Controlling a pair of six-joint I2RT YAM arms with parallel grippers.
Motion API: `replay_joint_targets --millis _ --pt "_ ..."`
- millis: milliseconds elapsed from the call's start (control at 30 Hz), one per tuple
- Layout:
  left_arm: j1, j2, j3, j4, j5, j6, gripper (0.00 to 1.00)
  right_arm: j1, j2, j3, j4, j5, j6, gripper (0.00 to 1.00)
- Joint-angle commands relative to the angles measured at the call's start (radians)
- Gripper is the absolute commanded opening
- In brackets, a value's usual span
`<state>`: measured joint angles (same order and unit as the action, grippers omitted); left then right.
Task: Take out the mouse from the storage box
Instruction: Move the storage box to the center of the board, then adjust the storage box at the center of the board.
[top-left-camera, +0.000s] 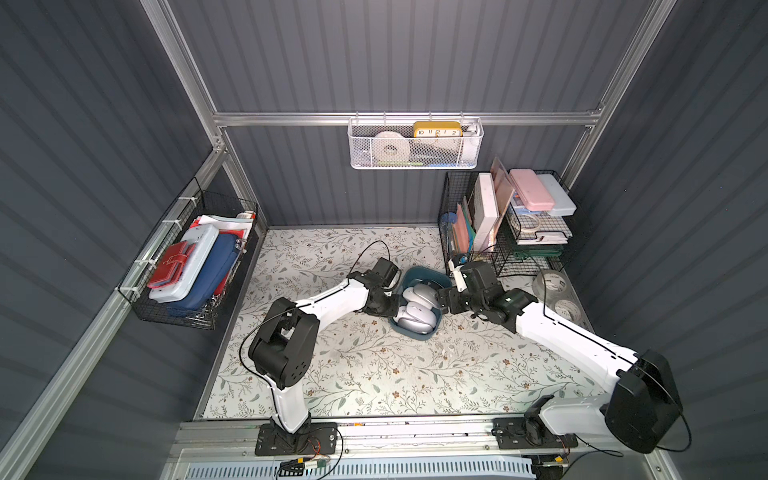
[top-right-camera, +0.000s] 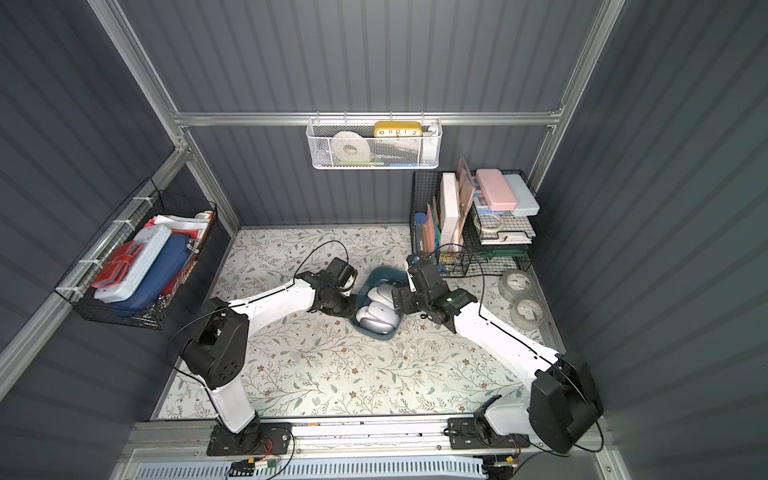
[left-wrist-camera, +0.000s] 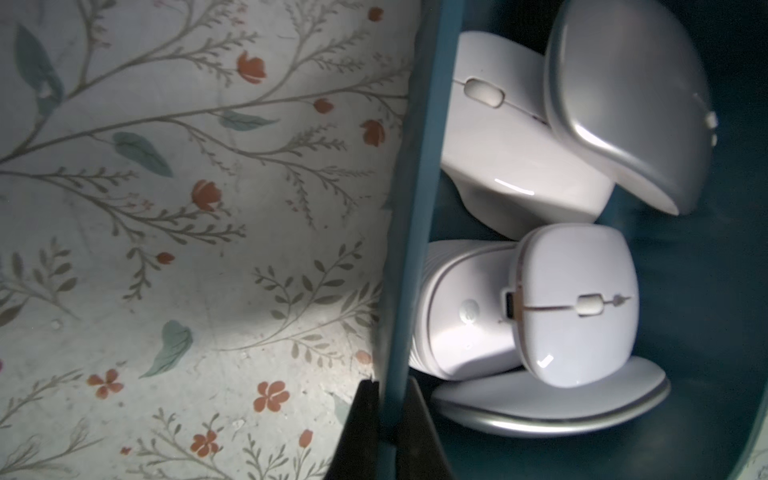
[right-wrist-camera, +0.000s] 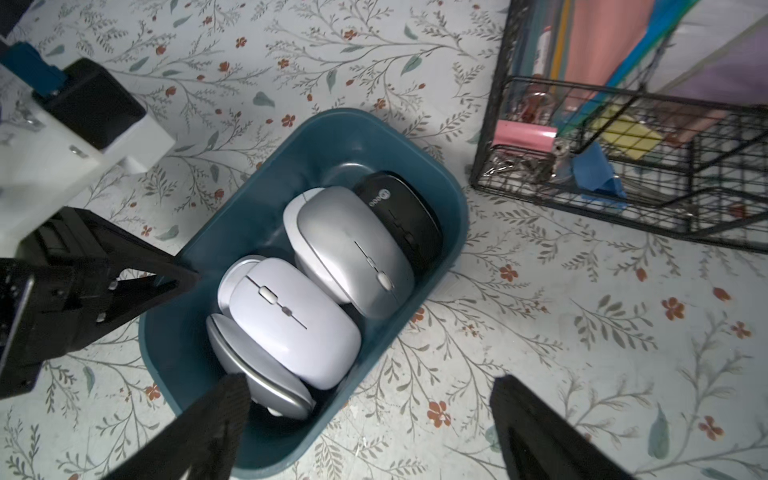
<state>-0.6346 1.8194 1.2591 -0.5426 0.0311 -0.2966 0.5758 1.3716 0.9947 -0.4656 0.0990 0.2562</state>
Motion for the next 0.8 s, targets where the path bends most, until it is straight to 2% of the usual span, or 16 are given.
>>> replay_joint_targets --millis 0,167,300,433,600,767 --pt "0.0 -0.042 -0.008 -0.032 -0.003 0.103 0.13 0.005 0.049 0.044 -0.068 -0.017 -0.036 0.96" --pt "0.0 -0.053 -0.013 -0.015 0.01 0.101 0.33 0.005 0.108 0.06 -0.059 -0.044 -0.06 0.97" --pt "0.0 -0.101 -0.042 0.013 0.007 0.048 0.41 0.005 0.164 0.087 -0.061 -0.073 -0.082 0.97" --pt "-0.003 -0.164 -0.099 0.065 0.066 -0.057 0.49 0.004 0.22 0.123 -0.073 -0.08 -0.115 0.96" --pt "-0.006 -0.175 -0.17 0.087 0.057 -0.2 0.49 0.004 0.274 0.171 -0.091 -0.075 -0.155 0.96" --pt "-0.011 -0.177 -0.22 0.14 0.072 -0.263 0.48 -0.012 0.314 0.199 -0.095 -0.108 -0.195 0.96"
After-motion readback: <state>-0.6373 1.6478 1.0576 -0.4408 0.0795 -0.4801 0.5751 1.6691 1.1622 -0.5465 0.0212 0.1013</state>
